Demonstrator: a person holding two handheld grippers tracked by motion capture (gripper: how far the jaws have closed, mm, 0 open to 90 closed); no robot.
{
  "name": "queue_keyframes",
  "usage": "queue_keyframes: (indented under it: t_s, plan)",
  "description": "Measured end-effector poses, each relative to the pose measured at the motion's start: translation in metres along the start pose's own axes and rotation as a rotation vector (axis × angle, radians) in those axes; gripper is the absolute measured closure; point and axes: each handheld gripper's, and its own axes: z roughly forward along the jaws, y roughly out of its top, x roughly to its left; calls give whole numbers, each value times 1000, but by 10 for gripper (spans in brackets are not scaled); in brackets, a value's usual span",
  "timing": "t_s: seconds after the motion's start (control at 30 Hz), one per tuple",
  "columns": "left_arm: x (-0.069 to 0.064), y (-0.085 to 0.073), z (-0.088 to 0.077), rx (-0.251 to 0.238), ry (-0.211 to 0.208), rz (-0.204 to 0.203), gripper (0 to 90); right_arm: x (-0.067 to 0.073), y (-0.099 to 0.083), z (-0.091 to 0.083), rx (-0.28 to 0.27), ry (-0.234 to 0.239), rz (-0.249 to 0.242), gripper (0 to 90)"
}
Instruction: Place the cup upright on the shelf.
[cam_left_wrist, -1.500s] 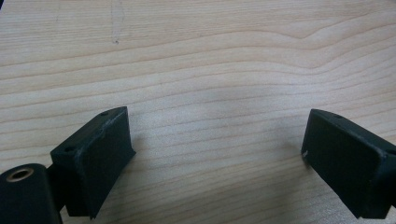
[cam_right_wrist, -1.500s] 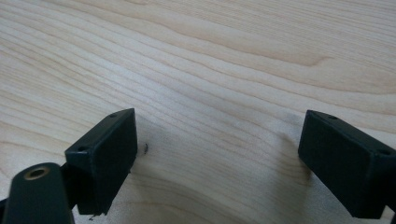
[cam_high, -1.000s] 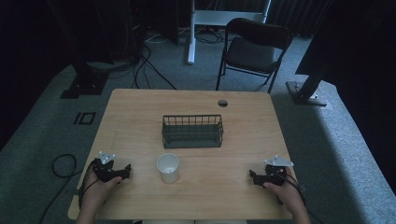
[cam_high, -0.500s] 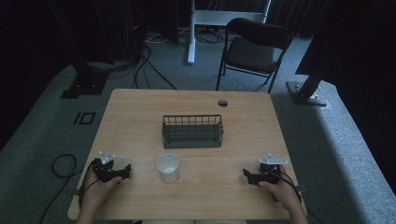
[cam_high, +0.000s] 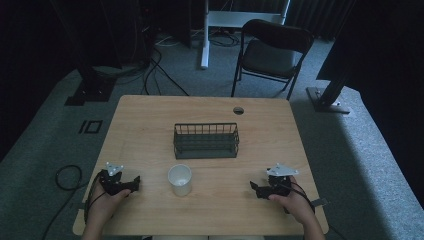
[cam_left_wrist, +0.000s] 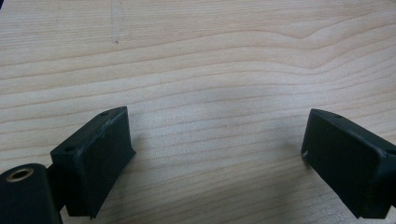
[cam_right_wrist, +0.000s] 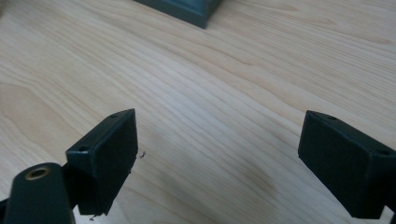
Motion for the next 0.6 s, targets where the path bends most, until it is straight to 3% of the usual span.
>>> queue_keyframes:
  t_s: [0.6]
  plan:
    - [0,0,0,0,0,0,89,34,20,17,-26,114,-82,117]
